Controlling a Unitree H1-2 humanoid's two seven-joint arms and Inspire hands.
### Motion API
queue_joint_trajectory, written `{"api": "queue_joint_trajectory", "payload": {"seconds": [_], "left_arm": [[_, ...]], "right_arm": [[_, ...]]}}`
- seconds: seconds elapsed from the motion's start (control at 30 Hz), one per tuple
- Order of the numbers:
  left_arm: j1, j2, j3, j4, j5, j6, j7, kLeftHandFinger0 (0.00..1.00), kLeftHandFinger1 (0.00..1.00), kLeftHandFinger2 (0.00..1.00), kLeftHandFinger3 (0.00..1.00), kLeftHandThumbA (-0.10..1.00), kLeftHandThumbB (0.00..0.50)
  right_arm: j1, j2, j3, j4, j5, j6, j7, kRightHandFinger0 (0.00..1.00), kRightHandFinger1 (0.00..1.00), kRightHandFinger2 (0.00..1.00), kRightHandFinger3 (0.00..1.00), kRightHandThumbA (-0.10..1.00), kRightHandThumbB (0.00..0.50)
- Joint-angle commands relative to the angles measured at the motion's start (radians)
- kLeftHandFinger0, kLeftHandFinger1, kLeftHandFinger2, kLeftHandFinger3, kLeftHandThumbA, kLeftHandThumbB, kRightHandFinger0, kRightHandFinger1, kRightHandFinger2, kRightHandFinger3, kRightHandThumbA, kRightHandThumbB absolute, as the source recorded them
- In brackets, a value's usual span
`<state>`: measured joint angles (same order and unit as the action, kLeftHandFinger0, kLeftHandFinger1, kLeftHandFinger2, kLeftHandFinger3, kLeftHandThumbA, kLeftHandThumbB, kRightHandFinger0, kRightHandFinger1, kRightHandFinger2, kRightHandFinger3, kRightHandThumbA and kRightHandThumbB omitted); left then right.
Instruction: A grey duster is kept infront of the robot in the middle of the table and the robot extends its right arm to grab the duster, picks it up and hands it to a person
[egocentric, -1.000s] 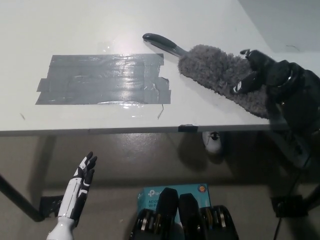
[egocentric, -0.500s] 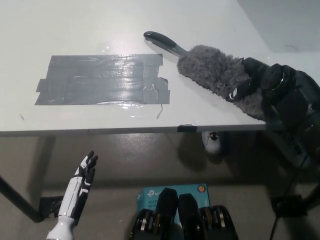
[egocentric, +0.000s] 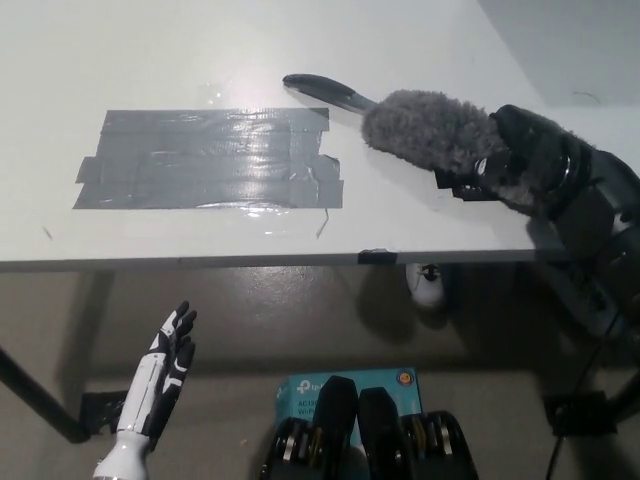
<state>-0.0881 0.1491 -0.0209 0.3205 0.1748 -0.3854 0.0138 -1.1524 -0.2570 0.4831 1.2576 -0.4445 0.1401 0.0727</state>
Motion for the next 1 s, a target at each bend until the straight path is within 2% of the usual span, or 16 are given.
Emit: {"api": "queue_joint_trajectory", "payload": {"seconds": [0.0,0.07,0.13,0.3,0.43,0.47,0.5,0.53,0.57,0.63,0.67,0.7,0.77,0.83,0.9,0.97], "left_arm": [[-0.009,0.015,-0.004,-0.025,0.018,-0.001,0.004,1.00,1.00,1.00,1.00,0.98,0.295],[-0.007,0.014,-0.005,-0.032,0.022,0.006,0.004,1.00,1.00,1.00,1.00,0.98,0.295],[-0.006,0.013,-0.005,-0.032,0.022,0.005,0.004,1.00,1.00,1.00,1.00,0.97,0.286],[-0.006,0.012,-0.004,-0.032,0.023,0.002,0.005,1.00,1.00,1.00,1.00,0.95,0.289],[-0.010,0.012,-0.004,-0.033,0.023,0.003,0.004,1.00,1.00,1.00,1.00,0.96,0.290],[-0.010,0.012,-0.003,-0.034,0.024,0.002,0.005,1.00,1.00,1.00,1.00,0.96,0.289],[-0.010,0.013,-0.003,-0.035,0.025,0.003,0.005,1.00,1.00,1.00,1.00,0.96,0.288],[-0.010,0.013,-0.002,-0.036,0.025,0.004,0.005,1.00,1.00,1.00,1.00,0.96,0.288],[-0.009,0.014,-0.002,-0.040,0.022,0.009,0.002,1.00,1.00,1.00,1.00,0.96,0.287],[-0.008,0.014,-0.002,-0.043,0.030,0.013,0.005,1.00,1.00,1.00,1.00,0.96,0.287],[-0.011,0.014,-0.003,-0.041,0.031,0.011,0.006,1.00,1.00,1.00,1.00,0.96,0.286],[-0.015,0.014,-0.003,-0.034,0.033,0.002,0.008,1.00,1.00,1.00,1.00,0.97,0.280],[-0.015,0.015,-0.003,-0.029,0.038,-0.003,0.013,1.00,1.00,1.00,1.00,0.97,0.277],[-0.013,0.015,-0.003,-0.026,0.041,-0.007,0.015,1.00,1.00,1.00,1.00,0.98,0.282],[-0.012,0.014,-0.004,-0.028,0.039,0.000,0.012,1.00,1.00,1.00,1.00,0.98,0.286],[-0.012,0.013,-0.005,-0.031,0.040,0.003,0.011,1.00,1.00,1.00,1.00,0.98,0.286]], "right_arm": [[0.009,-0.017,-0.018,0.011,-0.007,-0.080,-0.083,0.13,0.59,0.90,0.77,-0.10,0.141],[0.010,-0.017,-0.024,0.008,-0.005,-0.085,-0.093,0.20,0.68,0.99,0.91,-0.10,0.146],[0.010,-0.016,-0.036,0.009,0.002,-0.085,-0.104,0.22,0.70,1.00,0.99,-0.10,0.151],[0.021,-0.022,-0.053,-0.013,0.009,-0.096,-0.111,0.25,0.68,0.93,0.86,-0.10,0.166],[0.024,-0.024,-0.139,-0.026,0.091,-0.091,-0.067,0.39,0.83,1.00,0.88,-0.10,0.179],[0.028,-0.024,-0.177,-0.044,0.121,-0.083,-0.046,0.38,0.82,1.00,0.87,-0.10,0.187],[0.033,-0.022,-0.230,-0.071,0.168,-0.070,-0.013,0.24,0.66,0.91,0.83,-0.08,0.208],[0.033,-0.020,-0.245,-0.078,0.177,-0.067,-0.005,0.24,0.66,0.91,0.83,-0.08,0.208],[0.036,-0.015,-0.292,-0.098,0.214,-0.046,0.024,0.21,0.66,0.94,0.90,-0.10,0.183],[0.072,-0.005,-0.364,-0.241,0.279,0.054,0.091,0.18,0.58,0.88,0.83,-0.10,0.184],[0.088,-0.001,-0.386,-0.297,0.293,0.090,0.109,0.14,0.55,0.87,0.83,-0.10,0.179],[0.127,0.013,-0.431,-0.435,0.351,0.172,0.151,0.07,0.50,0.87,0.90,-0.10,0.171],[0.170,0.034,-0.469,-0.577,0.405,0.239,0.191,0.03,0.47,0.85,0.90,-0.10,0.165],[0.226,0.078,-0.539,-0.736,0.523,0.324,0.218,0.00,0.41,0.77,0.78,-0.10,0.183],[0.271,0.115,-0.599,-0.815,0.676,0.330,0.220,0.01,0.40,0.73,0.74,-0.10,0.186],[0.303,0.133,-0.619,-0.863,0.808,0.330,0.198,0.00,0.35,0.66,0.76,-0.10,0.182]]}}
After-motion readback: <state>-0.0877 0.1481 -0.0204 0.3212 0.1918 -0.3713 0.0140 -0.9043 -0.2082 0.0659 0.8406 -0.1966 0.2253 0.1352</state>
